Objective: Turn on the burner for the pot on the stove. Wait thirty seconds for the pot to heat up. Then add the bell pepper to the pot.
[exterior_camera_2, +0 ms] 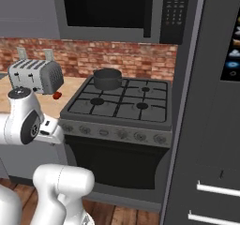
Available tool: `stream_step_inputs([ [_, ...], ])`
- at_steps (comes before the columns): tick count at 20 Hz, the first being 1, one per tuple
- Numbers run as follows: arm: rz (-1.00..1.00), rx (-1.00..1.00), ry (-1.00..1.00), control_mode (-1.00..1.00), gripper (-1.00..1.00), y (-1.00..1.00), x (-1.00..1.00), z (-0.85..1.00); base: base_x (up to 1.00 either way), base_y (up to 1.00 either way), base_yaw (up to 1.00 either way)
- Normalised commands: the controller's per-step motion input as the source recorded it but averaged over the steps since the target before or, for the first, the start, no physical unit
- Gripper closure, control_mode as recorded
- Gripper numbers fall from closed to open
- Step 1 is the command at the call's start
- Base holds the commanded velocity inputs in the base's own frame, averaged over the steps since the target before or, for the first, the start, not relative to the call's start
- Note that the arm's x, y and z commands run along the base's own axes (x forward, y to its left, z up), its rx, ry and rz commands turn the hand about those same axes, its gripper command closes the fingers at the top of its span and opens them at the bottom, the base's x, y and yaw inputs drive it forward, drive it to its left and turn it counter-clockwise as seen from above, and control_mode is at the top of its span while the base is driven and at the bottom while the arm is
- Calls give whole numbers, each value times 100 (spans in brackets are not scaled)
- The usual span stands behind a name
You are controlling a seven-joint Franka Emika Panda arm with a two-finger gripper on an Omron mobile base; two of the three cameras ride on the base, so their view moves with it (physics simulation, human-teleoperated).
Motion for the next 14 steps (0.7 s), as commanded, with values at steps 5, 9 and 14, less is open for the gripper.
stream_step_inputs([
  [5, 0, 0, -10, -100, -100, 8, 0, -14, 0, 0, 0],
  [9, 0, 0, -20, -100, -100, 0, 0, -18, 0, 0, 0],
  [14, 0, 0, -25, -100, -100, 0, 0, -20, 0, 0, 0],
])
